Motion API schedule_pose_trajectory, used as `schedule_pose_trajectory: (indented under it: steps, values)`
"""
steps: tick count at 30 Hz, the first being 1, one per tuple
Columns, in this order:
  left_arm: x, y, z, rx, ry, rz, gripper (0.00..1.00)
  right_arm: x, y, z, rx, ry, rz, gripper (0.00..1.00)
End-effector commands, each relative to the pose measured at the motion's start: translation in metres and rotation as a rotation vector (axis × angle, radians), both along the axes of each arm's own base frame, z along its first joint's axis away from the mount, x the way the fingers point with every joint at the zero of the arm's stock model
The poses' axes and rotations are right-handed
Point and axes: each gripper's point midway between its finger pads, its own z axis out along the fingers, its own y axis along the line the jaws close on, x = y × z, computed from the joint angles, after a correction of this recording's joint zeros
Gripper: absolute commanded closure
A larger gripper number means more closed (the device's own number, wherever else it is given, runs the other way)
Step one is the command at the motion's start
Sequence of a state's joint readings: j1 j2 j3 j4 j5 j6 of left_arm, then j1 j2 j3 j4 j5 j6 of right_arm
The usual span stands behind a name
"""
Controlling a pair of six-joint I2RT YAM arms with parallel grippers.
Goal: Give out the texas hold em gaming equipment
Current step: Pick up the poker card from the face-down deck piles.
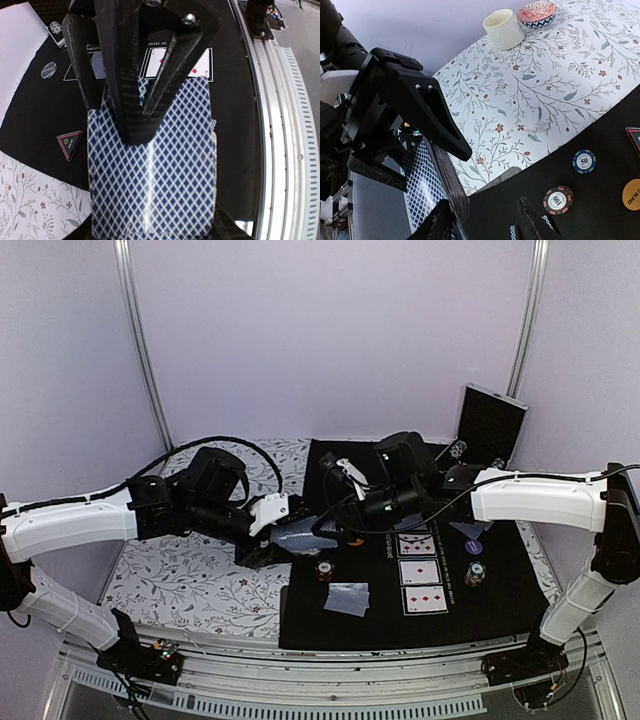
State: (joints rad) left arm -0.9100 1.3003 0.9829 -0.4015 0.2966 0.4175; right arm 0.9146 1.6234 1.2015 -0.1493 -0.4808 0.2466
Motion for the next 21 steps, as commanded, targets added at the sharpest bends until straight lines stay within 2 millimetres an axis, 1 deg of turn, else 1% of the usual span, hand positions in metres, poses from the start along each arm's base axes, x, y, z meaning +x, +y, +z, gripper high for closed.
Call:
schedule_pose_trajectory:
  steps: [1, 4, 5, 6, 8, 11, 13, 17, 21]
  values:
    - [0.000, -0.007, 0.021, -0.053, -0.041, -0.010, 0.46, -0.004, -0.007, 0.006, -0.014, -0.011, -0.001, 0.63]
    - [0.000, -0.006, 0.021, -0.052, -0.042, -0.009, 0.45, -0.004, -0.012, 0.007, -0.031, -0.023, -0.011, 0.77]
    - [0.000, -0.007, 0.021, -0.052, -0.041, -0.009, 0.45, -0.004, -0.013, 0.007, -0.036, -0.024, -0.013, 0.80]
    - [0.000, -0.007, 0.020, -0.051, -0.040, -0.009, 0.46, -0.004, -0.014, 0.007, -0.040, -0.025, -0.016, 0.80]
    - [0.000, -0.007, 0.020, -0.051, -0.040, -0.010, 0.46, -0.005, -0.018, 0.008, -0.051, -0.030, -0.025, 0.86]
    - [0.001, -0.007, 0.020, -0.051, -0.040, -0.009, 0.45, -0.004, -0.023, 0.009, -0.070, -0.042, -0.044, 0.90]
    - [0.001, -0.007, 0.020, -0.050, -0.040, -0.009, 0.45, -0.002, -0.028, 0.010, -0.083, -0.052, -0.059, 0.95]
    - [0.000, -0.007, 0.020, -0.050, -0.039, -0.010, 0.45, -0.002, -0.039, 0.019, -0.104, -0.089, -0.083, 0.97]
    - [0.000, -0.007, 0.020, -0.049, -0.040, -0.011, 0.45, 0.000, -0.060, 0.034, -0.136, -0.162, -0.131, 0.98]
